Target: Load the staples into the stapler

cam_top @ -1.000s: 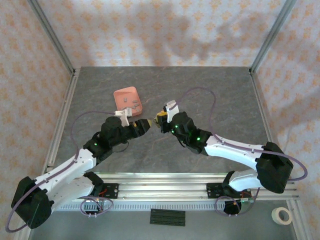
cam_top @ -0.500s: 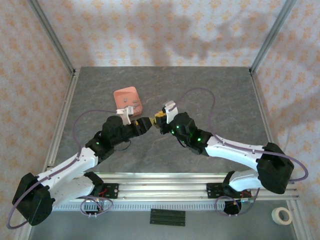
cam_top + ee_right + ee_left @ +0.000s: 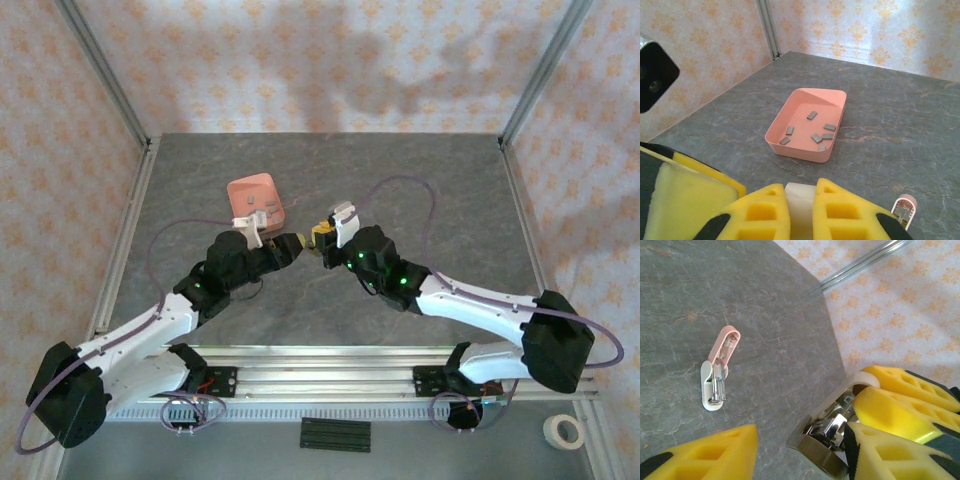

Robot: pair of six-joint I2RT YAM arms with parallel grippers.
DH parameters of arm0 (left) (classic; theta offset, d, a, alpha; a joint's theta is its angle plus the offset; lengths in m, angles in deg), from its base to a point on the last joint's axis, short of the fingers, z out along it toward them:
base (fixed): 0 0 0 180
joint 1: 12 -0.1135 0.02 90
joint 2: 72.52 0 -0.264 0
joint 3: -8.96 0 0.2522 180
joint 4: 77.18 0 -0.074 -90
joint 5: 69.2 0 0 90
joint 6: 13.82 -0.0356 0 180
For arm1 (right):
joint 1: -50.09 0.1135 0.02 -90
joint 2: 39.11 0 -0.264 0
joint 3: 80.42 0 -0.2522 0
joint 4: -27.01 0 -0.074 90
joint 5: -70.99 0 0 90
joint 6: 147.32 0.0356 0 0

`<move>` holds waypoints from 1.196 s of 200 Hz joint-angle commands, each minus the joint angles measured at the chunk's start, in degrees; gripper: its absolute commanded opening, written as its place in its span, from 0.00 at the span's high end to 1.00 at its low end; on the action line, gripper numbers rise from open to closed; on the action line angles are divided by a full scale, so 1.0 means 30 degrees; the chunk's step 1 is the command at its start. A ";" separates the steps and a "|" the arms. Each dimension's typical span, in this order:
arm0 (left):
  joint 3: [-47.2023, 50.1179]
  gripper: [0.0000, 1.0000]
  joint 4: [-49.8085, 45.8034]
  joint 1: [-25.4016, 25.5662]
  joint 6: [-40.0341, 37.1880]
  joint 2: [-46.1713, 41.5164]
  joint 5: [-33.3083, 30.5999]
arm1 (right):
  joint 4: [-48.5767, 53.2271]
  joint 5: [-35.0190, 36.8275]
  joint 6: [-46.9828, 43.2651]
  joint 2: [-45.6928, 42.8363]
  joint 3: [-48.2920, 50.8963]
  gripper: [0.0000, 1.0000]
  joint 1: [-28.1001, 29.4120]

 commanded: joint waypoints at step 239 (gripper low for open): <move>-0.2477 0.34 -0.5900 0.0644 -1.3831 -0.2606 0.0880 | 0.2409 0.0042 0.1100 -0.2485 -0.1908 0.87 -0.0936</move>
